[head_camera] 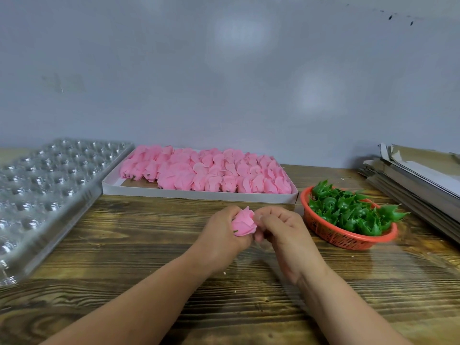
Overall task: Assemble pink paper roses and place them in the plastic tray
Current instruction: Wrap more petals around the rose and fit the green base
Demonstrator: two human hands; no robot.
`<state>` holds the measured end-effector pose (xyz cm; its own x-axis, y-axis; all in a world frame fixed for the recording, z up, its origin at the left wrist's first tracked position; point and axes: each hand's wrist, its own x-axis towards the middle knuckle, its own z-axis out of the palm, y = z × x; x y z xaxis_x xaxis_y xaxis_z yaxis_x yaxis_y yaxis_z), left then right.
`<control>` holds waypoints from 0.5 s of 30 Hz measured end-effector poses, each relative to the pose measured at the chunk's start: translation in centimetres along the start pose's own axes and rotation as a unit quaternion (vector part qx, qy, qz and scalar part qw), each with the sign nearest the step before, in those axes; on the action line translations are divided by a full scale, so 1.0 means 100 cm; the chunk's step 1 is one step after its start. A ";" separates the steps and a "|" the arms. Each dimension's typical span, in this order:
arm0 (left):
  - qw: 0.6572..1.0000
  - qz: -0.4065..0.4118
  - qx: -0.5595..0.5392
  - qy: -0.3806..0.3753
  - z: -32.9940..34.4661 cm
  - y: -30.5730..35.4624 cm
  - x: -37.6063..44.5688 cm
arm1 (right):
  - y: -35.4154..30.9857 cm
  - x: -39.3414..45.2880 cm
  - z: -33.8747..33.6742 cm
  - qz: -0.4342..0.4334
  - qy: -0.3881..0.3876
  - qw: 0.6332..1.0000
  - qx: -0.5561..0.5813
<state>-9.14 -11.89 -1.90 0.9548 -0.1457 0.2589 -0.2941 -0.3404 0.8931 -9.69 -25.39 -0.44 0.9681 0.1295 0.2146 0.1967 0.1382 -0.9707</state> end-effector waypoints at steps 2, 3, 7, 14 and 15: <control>1.000 -0.007 -0.028 -0.005 -0.001 0.001 0.000 | 0.000 0.001 -0.001 -0.001 -0.019 1.000 0.023; 0.999 -0.010 -0.041 -0.011 -0.001 0.001 -0.001 | 0.000 0.001 -0.001 0.002 -0.027 0.999 0.035; 0.997 -0.017 -0.074 -0.027 -0.001 0.000 0.000 | 0.001 0.002 -0.002 0.008 -0.034 0.997 0.066; 0.998 -0.013 -0.058 -0.021 0.001 -0.005 0.001 | -0.001 0.000 0.000 -0.005 0.015 1.000 0.002; 0.999 -0.011 -0.039 -0.017 0.002 -0.005 0.002 | -0.001 0.000 0.001 -0.006 0.016 1.000 -0.009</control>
<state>-8.84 -11.91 -2.41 0.9585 -0.1713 0.2279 -0.2681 -0.2701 0.9247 -9.78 -25.29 -0.32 0.9700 0.0972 0.2227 0.2104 0.1228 -0.9699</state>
